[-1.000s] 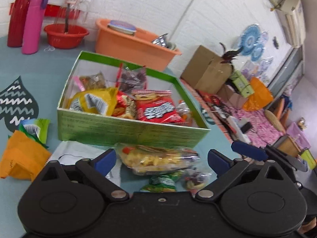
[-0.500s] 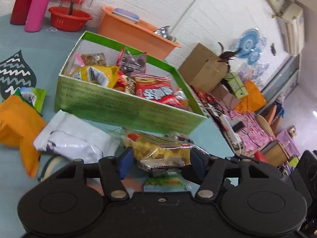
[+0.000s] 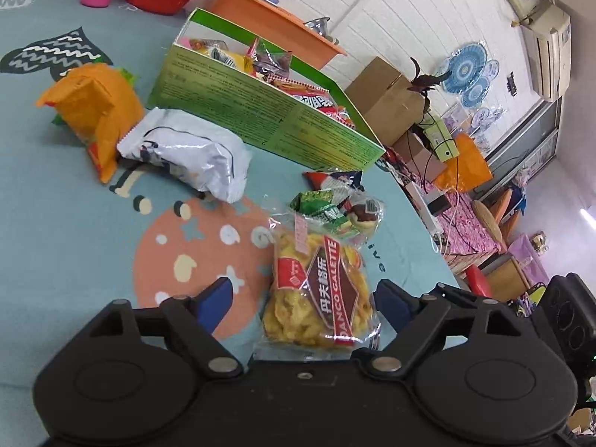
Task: Organize snacks
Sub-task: 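Return the left tool and grasp the Danco Galette biscuit bag, then carry the Danco Galette bag into the green box and release it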
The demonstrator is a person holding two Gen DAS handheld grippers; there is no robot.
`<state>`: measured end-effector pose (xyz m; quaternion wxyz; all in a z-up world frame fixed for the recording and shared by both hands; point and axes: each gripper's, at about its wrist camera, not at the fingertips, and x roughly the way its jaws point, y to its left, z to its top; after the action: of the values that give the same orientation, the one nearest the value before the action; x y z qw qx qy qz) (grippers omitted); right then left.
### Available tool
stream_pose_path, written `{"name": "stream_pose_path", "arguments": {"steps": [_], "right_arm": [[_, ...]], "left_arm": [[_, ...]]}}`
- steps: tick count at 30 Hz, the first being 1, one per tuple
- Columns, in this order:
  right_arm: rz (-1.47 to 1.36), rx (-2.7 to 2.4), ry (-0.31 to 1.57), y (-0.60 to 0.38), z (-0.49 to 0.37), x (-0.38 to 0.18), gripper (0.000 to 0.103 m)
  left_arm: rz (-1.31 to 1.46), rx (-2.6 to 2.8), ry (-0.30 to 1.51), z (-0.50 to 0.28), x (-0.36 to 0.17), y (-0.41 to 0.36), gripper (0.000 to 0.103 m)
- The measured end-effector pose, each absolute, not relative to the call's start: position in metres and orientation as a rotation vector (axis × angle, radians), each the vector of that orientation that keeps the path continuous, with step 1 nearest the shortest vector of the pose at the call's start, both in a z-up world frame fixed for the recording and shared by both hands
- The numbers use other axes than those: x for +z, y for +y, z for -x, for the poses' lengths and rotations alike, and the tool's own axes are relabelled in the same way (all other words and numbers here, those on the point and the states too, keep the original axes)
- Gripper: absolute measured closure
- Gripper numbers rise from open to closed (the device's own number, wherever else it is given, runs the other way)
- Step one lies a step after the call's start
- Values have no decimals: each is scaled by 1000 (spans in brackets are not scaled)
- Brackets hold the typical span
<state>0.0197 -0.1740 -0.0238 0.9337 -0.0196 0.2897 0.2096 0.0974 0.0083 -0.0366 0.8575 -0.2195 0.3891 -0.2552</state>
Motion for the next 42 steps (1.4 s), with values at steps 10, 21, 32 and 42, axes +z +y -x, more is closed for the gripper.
{"name": "stream_pose_path", "arguments": {"steps": [10, 21, 32, 42], "right_arm": [[-232, 411, 670, -192, -32, -30, 2], [-164, 377, 526, -194, -21, -4, 46], [-157, 291, 361, -228, -64, 42, 47], [-168, 230, 313, -267, -135, 54, 48]], "left_arm": [[416, -589, 846, -109, -43, -5, 24], [377, -595, 734, -103, -8, -16, 52], [359, -602, 607, -162, 42, -42, 54], [450, -601, 618, -253, 48, -52, 56]]}}
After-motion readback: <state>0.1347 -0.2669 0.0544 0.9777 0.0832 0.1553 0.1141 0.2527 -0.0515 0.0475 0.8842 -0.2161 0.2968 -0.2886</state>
